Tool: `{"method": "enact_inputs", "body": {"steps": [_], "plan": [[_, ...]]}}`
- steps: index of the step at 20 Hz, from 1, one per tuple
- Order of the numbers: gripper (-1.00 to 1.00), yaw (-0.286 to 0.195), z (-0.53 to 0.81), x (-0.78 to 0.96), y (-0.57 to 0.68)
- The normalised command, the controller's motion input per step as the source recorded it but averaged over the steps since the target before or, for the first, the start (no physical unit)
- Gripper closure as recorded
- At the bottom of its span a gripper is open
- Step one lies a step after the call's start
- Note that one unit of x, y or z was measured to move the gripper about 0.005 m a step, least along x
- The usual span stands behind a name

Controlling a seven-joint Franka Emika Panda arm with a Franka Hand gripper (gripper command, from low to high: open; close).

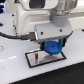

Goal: Insert the blue gear onto the right peg, followed by the red gear

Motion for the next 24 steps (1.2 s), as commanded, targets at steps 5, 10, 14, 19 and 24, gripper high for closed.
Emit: {"method": "enact_inputs", "body": {"steps": [5,10,14,19,24], "plan": [[1.00,0.000,-0.60,0.03,-0.03],[1.00,0.000,-0.43,0.04,-0.02],[-1.00,0.000,0.02,0.00,0.08],[-1.00,0.000,0.48,-0.02,0.15],[-1.00,0.000,0.57,-0.19,0.16]]}}
